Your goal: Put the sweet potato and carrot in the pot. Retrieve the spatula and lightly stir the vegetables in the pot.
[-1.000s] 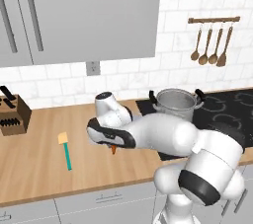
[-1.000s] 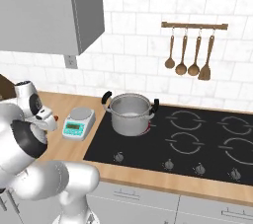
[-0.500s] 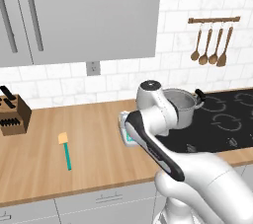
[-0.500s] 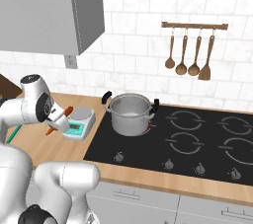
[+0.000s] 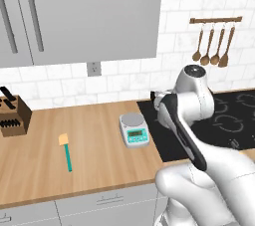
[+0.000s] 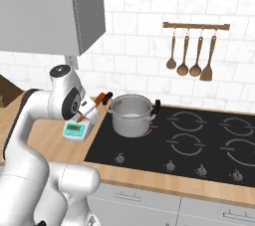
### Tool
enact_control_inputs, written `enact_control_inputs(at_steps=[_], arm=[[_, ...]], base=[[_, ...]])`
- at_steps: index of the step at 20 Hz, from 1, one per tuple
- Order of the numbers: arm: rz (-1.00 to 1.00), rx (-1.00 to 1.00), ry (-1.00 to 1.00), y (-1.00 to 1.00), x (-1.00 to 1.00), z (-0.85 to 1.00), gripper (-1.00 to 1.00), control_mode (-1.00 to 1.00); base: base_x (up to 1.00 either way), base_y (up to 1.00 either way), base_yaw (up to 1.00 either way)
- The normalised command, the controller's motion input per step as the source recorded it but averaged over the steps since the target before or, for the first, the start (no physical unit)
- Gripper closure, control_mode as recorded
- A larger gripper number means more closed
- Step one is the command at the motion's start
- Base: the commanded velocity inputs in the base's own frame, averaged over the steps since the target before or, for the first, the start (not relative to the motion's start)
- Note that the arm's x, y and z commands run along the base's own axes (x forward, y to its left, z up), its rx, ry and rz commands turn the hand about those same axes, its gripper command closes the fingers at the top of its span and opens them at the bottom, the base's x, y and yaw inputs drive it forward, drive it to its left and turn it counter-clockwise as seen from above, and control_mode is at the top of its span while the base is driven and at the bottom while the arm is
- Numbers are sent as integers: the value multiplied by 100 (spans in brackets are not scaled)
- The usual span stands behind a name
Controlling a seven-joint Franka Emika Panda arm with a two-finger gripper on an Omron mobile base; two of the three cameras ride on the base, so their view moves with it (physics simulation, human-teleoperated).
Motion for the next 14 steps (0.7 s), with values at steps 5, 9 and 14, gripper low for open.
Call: enact_control_inputs(at_steps=[5,9,14], arm=[[0,0,0,-74,87,15,100,-100],[0,0,0,-38,82,2,100,-100],[0,0,0,-10,63,-21,100,-100]], base=[[0,0,0],[0,0,0],[0,0,0]])
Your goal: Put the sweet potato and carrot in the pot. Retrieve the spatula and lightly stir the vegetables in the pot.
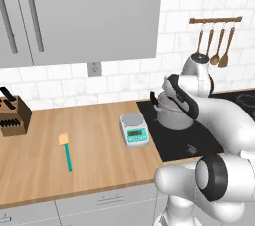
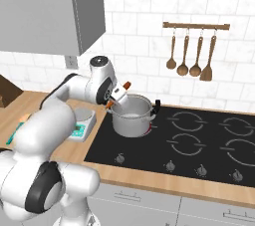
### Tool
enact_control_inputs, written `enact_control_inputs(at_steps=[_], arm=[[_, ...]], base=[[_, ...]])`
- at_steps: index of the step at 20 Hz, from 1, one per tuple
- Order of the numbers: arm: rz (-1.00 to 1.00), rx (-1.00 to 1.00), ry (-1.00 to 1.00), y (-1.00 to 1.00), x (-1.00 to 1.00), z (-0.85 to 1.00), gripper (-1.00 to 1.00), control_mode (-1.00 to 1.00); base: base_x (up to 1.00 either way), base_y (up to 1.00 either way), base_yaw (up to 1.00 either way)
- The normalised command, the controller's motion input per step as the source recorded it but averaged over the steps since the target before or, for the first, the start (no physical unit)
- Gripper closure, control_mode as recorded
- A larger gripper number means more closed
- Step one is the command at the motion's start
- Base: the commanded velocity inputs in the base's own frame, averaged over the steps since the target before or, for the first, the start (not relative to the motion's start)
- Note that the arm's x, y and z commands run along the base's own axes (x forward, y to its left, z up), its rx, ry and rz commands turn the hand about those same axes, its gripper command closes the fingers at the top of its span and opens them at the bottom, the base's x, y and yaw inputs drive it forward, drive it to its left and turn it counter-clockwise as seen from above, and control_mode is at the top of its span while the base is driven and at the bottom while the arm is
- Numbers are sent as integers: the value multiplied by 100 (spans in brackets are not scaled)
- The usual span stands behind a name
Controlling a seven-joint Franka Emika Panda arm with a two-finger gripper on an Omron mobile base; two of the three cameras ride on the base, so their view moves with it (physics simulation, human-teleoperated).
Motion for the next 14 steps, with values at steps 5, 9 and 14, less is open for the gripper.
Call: enact_control_inputs(at_steps=[5,9,14], arm=[[0,0,0,-14,49,-39,100,-100],[0,0,0,-19,13,-49,100,-100],[0,0,0,-16,0,-35,100,-100]], base=[[0,0,0],[0,0,0],[0,0,0]])
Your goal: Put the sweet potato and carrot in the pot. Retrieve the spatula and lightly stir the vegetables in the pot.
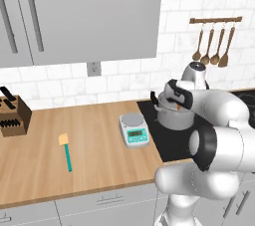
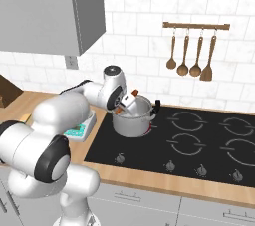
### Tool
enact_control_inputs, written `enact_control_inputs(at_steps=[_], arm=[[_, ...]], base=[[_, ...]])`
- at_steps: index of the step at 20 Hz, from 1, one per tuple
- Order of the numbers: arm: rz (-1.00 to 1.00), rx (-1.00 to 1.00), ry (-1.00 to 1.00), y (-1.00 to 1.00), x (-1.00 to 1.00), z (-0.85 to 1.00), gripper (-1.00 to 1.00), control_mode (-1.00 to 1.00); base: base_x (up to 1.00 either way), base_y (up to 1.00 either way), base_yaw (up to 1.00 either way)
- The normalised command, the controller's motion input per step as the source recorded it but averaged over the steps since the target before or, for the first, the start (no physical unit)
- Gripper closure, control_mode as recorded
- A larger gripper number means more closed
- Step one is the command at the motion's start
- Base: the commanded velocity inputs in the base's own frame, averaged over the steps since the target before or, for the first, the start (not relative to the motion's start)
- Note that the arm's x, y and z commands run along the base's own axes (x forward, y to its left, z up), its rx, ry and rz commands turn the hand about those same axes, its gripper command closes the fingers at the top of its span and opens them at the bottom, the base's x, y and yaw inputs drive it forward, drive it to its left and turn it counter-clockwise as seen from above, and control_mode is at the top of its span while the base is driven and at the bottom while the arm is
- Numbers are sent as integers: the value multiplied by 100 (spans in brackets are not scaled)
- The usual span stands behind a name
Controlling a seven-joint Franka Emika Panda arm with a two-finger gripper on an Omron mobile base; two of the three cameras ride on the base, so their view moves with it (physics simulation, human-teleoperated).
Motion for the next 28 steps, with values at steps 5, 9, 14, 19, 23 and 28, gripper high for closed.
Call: enact_control_inputs(at_steps=[5,9,14,19,23,28], arm=[[0,-1,-3,-7,1,-21,100,-100],[0,0,-4,-4,11,-9,100,-100],[0,0,-3,-8,31,12,100,-100],[0,0,-1,-7,33,12,100,-100],[0,0,0,-1,5,-6,100,-100],[0,-2,-2,0,0,-41,100,-100]], base=[[0,0,0],[0,0,0],[0,0,0],[0,0,0],[0,0,0],[0,0,0]])
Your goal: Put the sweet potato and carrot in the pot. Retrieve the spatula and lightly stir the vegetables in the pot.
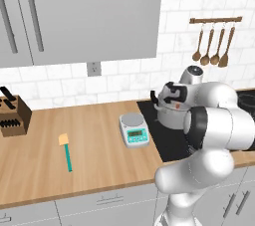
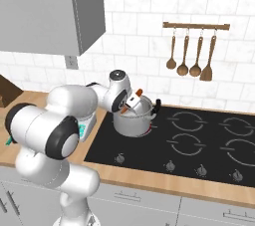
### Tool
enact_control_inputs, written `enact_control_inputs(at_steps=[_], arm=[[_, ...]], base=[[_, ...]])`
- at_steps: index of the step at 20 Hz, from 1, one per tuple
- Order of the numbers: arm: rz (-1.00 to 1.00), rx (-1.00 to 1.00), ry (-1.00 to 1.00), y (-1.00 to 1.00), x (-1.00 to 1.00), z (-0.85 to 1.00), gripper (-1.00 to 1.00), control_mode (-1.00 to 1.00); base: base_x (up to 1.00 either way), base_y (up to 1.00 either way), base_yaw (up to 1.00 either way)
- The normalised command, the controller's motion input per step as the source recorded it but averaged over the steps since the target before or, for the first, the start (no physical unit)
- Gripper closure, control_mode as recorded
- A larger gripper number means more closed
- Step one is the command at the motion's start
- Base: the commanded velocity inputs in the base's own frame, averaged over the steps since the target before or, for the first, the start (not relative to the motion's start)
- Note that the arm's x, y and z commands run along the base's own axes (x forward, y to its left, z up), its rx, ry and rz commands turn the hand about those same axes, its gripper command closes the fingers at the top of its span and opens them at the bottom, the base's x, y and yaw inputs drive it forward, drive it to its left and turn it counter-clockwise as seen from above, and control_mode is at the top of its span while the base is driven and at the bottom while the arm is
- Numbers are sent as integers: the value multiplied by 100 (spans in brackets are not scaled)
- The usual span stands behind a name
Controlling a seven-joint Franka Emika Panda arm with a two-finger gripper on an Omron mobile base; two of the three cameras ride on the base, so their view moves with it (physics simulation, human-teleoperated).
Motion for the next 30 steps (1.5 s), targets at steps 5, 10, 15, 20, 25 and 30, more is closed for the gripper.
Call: enact_control_inputs(at_steps=[5,10,15,20,25,30], arm=[[0,-2,-3,0,1,-38,100,-100],[0,0,-5,0,-7,9,-100,-100],[0,3,-3,0,-51,79,-100,-100],[0,6,1,0,-43,96,-100,-100],[0,1,0,55,-98,72,-100,-100],[7,-2,5,100,-100,1,-100,-100]], base=[[0,0,0],[0,0,0],[0,0,0],[0,0,0],[0,0,0],[0,0,0]])
